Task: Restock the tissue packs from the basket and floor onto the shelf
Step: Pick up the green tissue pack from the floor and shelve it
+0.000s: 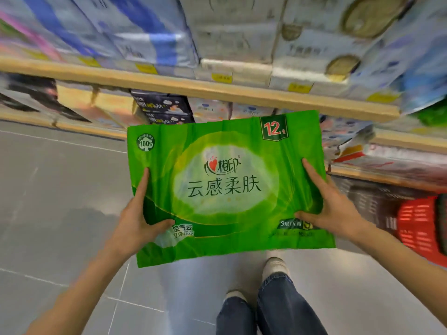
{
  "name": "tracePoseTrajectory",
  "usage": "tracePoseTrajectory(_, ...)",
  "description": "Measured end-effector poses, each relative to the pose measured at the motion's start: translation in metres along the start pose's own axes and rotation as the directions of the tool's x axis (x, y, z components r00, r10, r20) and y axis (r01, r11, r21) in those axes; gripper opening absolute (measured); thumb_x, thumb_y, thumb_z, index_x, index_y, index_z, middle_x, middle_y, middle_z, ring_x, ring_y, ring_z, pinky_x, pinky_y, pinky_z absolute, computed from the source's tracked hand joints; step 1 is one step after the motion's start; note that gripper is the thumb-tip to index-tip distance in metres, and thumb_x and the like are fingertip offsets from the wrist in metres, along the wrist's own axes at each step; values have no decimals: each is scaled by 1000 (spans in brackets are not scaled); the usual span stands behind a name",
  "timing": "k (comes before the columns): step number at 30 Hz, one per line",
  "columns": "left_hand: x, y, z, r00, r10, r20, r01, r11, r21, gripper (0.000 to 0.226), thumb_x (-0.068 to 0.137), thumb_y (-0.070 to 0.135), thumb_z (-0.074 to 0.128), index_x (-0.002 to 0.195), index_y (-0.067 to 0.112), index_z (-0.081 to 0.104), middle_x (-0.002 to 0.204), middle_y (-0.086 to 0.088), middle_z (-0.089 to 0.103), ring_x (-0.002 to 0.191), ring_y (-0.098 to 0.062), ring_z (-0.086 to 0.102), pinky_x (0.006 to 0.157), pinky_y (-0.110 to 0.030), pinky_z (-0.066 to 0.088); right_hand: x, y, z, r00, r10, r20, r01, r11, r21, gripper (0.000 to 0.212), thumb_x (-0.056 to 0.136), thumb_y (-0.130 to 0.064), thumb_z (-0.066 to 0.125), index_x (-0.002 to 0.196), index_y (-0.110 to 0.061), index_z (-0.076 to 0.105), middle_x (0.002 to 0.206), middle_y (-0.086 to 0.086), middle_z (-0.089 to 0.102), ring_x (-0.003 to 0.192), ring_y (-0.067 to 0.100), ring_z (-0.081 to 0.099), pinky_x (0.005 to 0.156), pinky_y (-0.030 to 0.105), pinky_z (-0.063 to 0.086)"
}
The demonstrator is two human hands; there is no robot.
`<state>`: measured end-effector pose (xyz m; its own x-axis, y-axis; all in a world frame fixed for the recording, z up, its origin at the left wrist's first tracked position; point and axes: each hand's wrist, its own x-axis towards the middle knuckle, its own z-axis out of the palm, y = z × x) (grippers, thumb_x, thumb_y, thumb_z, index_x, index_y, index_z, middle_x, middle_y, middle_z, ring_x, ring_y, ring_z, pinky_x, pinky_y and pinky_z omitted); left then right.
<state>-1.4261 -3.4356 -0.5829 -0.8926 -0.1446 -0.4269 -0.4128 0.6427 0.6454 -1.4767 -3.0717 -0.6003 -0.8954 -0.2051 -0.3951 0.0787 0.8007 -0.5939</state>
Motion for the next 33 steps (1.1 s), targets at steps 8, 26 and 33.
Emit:
tracePoseTrajectory(8, -79, 133, -121, 934, 348, -83, -349, 937, 11, 117, 65, 5, 79, 133, 53, -3, 141, 18, 18, 131, -6, 27, 111, -38, 27, -120, -108, -124, 939, -76, -336, 67, 997, -38, 120, 63, -26, 80, 127, -66, -13, 154, 7, 19, 127, 34, 44, 97, 49, 43)
tracePoseTrajectory(26, -317, 477, -242, 321, 939, -125, -937, 334, 103, 115, 64, 12, 81, 139, 39, -1, 140, 11, 18, 130, -7, 24, 99, -8, 16, -502, -226, -372, 369, -72, -926, -33, 995, -91, 115, 62, -27, 82, 131, -58, -5, 144, 20, 35, 126, 34, 41, 96, 43, 41)
tracePoseTrajectory(33, -403, 608, -167, 102, 991, -89, -995, 101, -13, 114, 66, 12, 78, 143, 38, -2, 139, 13, 19, 128, -7, 25, 105, -19, 21, -638, -170, -444, 155, -64, -986, -126, 988, -84, 114, 63, -28, 81, 134, -58, -3, 147, 20, 29, 132, 35, 35, 105, 46, 33)
